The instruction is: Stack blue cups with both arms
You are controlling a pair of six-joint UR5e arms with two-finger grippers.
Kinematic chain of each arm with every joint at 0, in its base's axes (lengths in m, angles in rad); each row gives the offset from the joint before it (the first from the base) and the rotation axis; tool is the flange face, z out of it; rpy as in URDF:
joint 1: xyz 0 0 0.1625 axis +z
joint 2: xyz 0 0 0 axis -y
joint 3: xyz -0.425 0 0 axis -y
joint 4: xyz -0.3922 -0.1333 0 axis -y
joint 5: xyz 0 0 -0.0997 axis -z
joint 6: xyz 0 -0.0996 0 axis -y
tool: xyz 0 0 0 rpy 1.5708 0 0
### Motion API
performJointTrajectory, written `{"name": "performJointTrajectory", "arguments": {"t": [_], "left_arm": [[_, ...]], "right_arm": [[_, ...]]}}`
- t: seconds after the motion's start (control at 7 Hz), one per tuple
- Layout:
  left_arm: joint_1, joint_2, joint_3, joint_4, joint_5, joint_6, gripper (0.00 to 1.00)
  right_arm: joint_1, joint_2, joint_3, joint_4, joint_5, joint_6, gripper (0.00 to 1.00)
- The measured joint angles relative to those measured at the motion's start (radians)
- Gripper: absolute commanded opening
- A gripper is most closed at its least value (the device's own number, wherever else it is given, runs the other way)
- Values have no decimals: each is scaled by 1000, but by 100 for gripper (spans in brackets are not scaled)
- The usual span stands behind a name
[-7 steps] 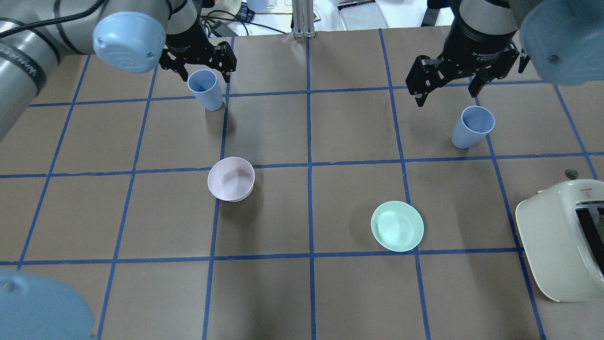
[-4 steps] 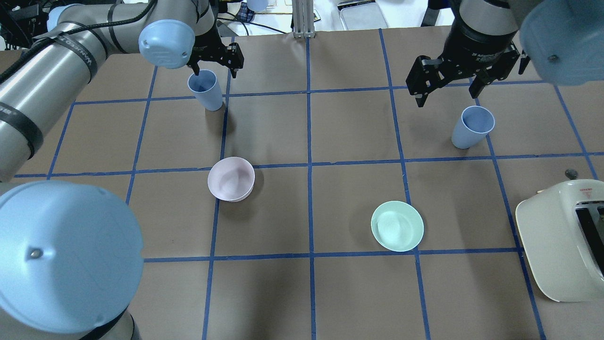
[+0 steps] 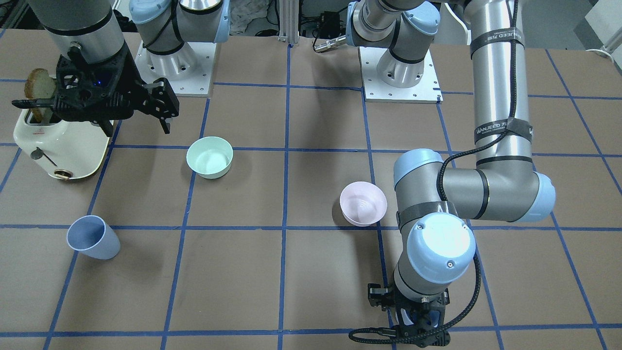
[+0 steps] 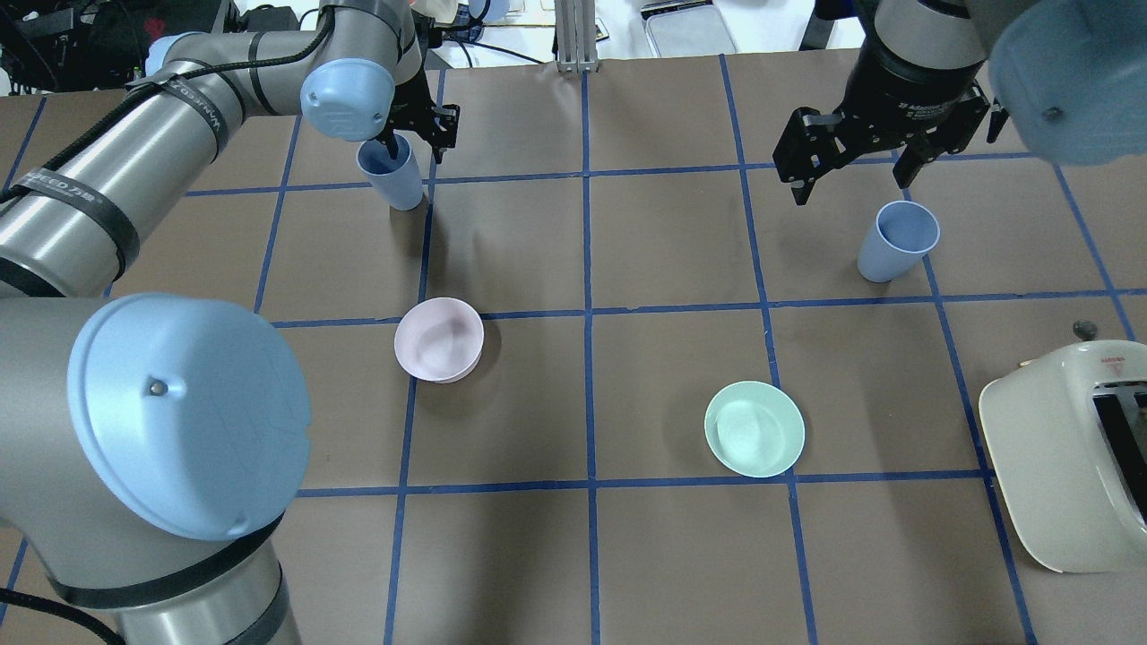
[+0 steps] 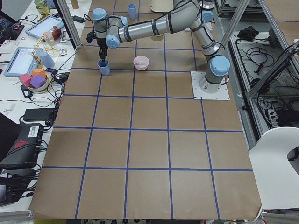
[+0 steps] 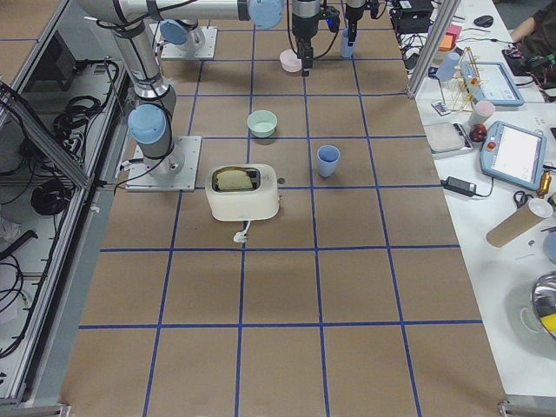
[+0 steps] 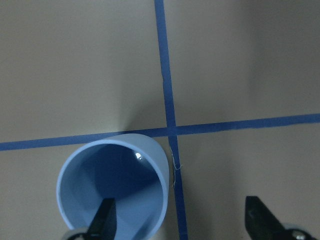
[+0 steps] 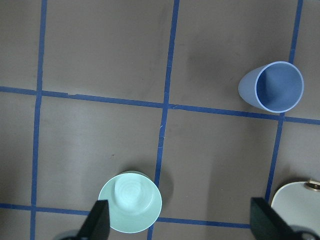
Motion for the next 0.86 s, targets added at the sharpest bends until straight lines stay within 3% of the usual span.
{"name": "performJointTrajectory", "arguments": {"t": [0.43,0.86], "left_arm": [[-20,20,2,-16,13,-6,0],[-186,83,-4,-104,-28,-162,0]], "right_arm": [[1,0,0,1,0,0,100],[-6,0,0,1,-1,-4,100]]}}
